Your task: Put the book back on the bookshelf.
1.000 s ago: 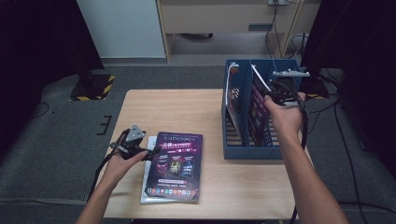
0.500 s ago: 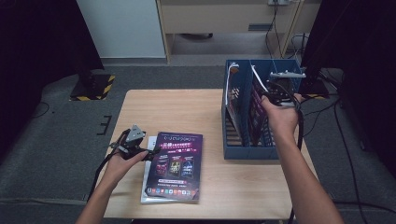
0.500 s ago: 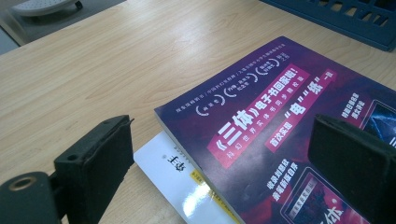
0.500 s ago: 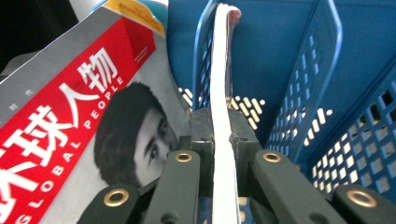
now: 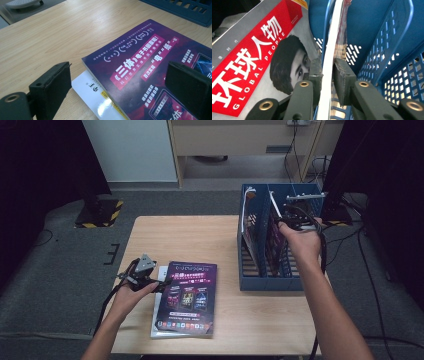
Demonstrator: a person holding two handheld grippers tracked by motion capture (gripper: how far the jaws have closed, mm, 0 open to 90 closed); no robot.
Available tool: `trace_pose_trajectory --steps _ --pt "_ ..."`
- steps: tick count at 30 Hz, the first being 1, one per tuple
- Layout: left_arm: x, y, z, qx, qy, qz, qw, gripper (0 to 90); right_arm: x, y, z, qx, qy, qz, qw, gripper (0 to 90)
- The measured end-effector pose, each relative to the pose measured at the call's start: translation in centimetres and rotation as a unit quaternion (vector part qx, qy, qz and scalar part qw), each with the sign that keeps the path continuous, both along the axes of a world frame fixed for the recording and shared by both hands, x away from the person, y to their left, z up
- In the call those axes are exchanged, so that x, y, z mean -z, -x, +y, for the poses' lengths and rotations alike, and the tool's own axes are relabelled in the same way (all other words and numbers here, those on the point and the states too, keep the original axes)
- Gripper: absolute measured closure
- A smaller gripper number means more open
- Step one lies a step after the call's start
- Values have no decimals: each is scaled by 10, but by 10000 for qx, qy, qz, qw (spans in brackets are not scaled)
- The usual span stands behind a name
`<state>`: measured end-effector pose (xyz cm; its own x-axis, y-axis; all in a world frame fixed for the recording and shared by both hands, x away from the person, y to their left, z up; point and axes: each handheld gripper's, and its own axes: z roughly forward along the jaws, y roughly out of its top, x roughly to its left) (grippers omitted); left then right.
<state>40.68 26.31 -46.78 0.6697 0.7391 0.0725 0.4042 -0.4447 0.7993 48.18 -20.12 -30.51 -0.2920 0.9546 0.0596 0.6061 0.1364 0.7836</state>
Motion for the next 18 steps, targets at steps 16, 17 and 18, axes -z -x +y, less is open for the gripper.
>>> trace_pose_trajectory --steps 16,17,18 --pt "2 0 -1 4 -8 43 10000 64 -5 -9 -6 19 210 175 9996 843" --pt "2 0 -1 8 -17 41 10000 64 -6 -8 -6 31 198 173 9996 844" --pt "2 0 -1 14 -15 33 10000 64 -7 -8 -6 60 220 132 9997 845"
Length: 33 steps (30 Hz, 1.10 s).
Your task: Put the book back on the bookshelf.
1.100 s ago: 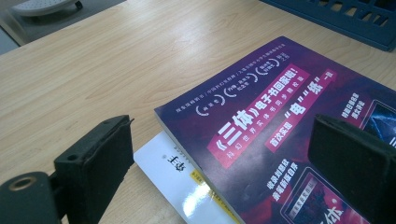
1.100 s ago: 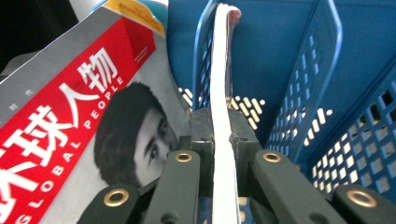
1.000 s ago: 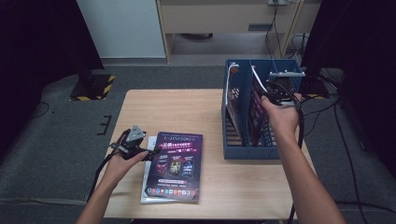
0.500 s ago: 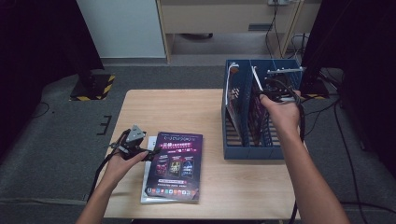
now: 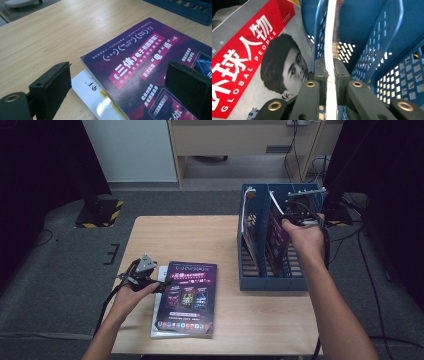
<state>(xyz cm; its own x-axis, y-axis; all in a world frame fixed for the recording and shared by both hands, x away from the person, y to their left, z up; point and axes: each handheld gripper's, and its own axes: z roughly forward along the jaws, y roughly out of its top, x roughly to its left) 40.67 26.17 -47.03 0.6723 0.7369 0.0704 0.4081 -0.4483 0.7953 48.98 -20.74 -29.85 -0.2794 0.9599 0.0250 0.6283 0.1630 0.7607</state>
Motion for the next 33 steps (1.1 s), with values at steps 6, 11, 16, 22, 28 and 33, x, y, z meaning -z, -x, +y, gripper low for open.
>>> trace_pose_trajectory --steps 6,11,16,22,28,33 --pt "-1 0 2 -29 20 -14 10000 64 0 2 3 154 41 -223 9996 847" --pt "-1 -1 2 -28 18 -14 10000 64 -4 4 3 347 39 -498 9981 847" --pt "-1 -1 2 -24 19 -19 10000 64 -1 3 5 418 1 -502 9979 847" --pt "-1 -1 2 -26 3 -8 10000 64 11 2 11 397 -22 -528 9978 846" --pt "0 -1 2 -23 -4 -5 10000 63 13 2 15 290 64 -525 9982 843" --pt "0 0 1 -13 -2 -10 10000 64 14 2 17 196 62 -517 9985 795"
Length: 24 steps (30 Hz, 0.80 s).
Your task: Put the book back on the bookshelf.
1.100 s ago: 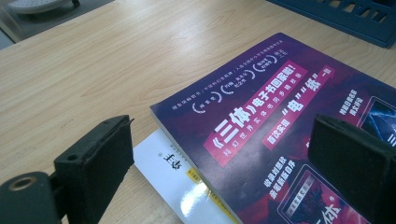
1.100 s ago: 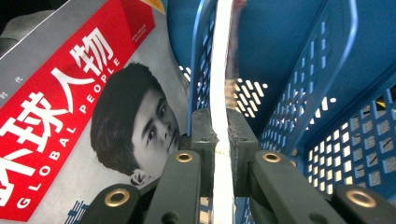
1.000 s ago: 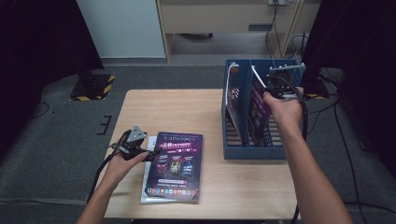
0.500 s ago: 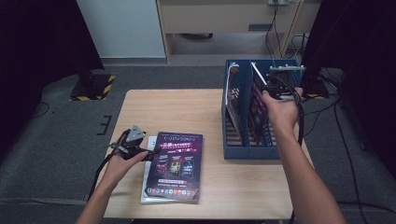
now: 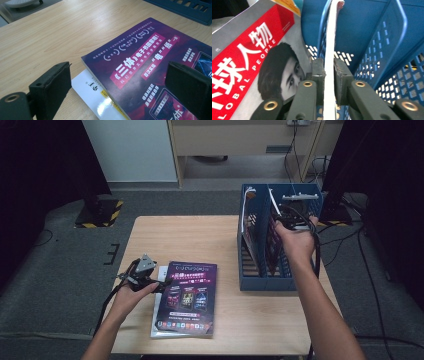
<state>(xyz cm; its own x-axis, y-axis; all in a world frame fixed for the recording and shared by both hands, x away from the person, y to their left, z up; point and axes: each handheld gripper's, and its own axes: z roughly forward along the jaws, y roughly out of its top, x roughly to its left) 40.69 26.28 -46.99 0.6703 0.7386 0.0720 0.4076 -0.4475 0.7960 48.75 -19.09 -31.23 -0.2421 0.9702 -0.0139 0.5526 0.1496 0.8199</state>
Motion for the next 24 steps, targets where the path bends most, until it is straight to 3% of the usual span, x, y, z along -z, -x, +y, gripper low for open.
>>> trace_pose_trajectory --steps 9,13,24 --pt "0 0 1 -11 -9 -9 10000 64 1 -2 -1 -76 -85 105 9999 704" --pt "-1 0 1 -14 -14 -11 10000 64 0 -1 -3 -104 -196 53 9997 608" --pt "-1 0 1 -19 -6 -17 10000 64 -1 -2 -6 -123 -320 60 9994 489"
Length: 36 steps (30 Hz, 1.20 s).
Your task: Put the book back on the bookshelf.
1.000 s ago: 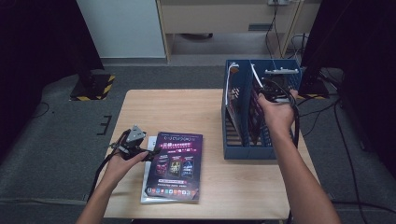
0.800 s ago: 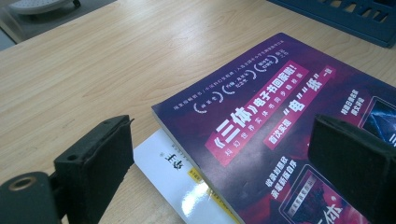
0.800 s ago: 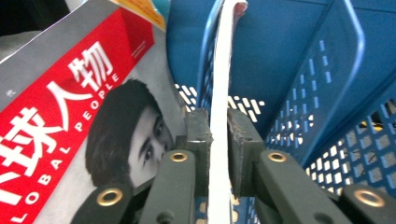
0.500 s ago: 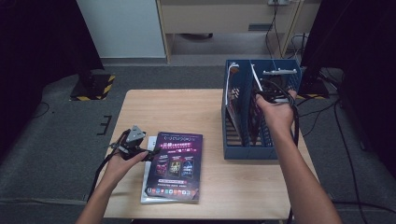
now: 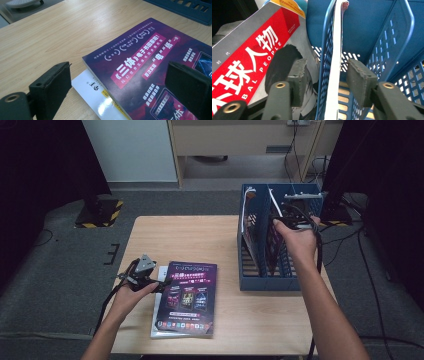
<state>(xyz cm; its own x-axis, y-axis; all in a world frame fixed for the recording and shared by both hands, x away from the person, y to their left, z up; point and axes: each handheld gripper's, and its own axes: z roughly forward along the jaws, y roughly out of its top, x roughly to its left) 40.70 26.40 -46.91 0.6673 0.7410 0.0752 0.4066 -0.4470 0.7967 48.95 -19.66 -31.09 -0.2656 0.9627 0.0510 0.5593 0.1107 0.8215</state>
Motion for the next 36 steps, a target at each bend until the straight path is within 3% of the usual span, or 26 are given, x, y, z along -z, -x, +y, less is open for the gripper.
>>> trace_pose_trajectory --steps 11,16,24,36 --pt "0 0 0 -5 0 -10 10000 64 -6 0 -3 -90 7 -65 9999 330" --pt "0 0 0 0 -3 -6 10000 64 -7 -1 -5 -94 -17 -81 9999 307" --pt "0 0 0 5 -8 -1 10000 63 -4 -1 -5 -145 61 16 9999 411" --pt "0 0 0 18 -19 2 10000 64 0 -1 0 -69 499 63 9987 761"
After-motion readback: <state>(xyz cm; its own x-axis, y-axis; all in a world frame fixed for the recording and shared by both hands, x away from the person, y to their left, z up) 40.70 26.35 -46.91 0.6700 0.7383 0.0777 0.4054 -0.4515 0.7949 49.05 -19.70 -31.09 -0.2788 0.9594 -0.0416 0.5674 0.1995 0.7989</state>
